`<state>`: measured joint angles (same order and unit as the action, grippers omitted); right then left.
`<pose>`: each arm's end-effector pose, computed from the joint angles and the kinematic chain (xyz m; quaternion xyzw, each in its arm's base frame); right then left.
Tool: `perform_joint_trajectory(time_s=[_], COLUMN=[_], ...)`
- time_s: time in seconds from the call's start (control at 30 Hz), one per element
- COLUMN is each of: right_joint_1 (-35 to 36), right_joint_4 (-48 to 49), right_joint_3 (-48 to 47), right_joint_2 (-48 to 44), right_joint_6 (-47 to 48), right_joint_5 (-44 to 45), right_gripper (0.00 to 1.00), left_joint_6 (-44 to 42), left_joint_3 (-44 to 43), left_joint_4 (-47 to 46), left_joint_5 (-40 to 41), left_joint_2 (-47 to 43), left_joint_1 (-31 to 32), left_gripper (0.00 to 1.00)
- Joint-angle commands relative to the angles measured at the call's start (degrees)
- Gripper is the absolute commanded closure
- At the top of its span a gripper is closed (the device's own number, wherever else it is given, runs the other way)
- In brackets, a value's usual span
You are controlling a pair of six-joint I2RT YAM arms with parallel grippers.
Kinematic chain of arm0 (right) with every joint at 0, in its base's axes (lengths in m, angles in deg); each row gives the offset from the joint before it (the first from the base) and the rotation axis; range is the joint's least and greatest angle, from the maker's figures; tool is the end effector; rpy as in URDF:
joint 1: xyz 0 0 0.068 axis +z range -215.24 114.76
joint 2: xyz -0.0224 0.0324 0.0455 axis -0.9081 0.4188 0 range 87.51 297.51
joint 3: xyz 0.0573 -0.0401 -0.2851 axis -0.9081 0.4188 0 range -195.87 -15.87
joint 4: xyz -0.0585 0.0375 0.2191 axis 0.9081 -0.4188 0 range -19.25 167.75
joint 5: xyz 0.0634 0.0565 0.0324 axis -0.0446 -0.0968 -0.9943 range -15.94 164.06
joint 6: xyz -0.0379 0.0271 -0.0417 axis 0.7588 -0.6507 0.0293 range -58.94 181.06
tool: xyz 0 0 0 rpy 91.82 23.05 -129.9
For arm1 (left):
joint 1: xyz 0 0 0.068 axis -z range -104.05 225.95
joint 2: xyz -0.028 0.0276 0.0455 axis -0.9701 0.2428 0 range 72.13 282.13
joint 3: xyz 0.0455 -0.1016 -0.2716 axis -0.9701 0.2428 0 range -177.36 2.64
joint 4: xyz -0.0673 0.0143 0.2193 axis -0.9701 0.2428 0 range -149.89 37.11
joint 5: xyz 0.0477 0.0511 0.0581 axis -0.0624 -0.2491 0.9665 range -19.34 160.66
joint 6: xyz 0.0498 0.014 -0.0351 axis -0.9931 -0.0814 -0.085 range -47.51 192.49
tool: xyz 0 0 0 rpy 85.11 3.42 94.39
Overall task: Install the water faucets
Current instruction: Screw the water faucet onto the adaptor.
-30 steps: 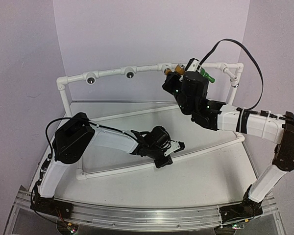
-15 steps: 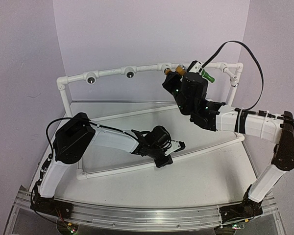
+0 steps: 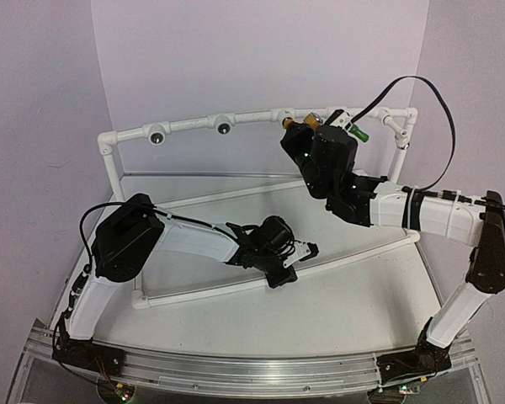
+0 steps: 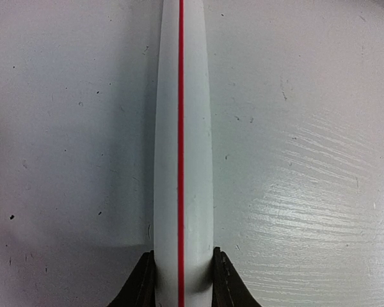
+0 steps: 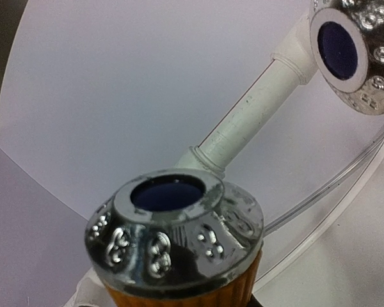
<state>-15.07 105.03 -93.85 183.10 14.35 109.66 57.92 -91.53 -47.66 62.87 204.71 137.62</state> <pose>0.2635 0.2726 0.4097 0.2149 0.6209 0.4136 0.6303 0.2280 -0.4365 0.1458 0.5979 0.7249 -0.1929 0.2825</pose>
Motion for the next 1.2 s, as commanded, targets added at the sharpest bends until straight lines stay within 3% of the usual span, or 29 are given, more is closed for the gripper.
perform_joint_trajectory(time_s=[0.0,0.8,1.03,1.17], right_joint_1=[-1.96,-1.85,-0.75,1.03], right_joint_4=[0.50,0.45,0.58,2.06], right_joint_3=[0.44,-3.59,-6.48,-4.75], right_joint_2=[2.37,2.59,3.91,1.72], right_joint_6=[-9.67,-29.43,-17.02,-5.24], right_joint_5=[0.57,3.52,3.58,4.37], right_gripper=[1.00,1.00,0.99,0.86], left_joint_6=[-2.56,-2.13,-2.09,-2.25], left_joint_3=[2.39,1.98,1.83,1.91], left_joint_4=[13.46,13.92,13.93,14.20], left_joint_5=[-8.91,-11.79,-11.82,-10.14], left_joint_2=[6.32,5.81,5.70,5.96], left_joint_1=[3.48,3.63,3.78,3.79], left_gripper=[1.00,1.00,1.00,1.00])
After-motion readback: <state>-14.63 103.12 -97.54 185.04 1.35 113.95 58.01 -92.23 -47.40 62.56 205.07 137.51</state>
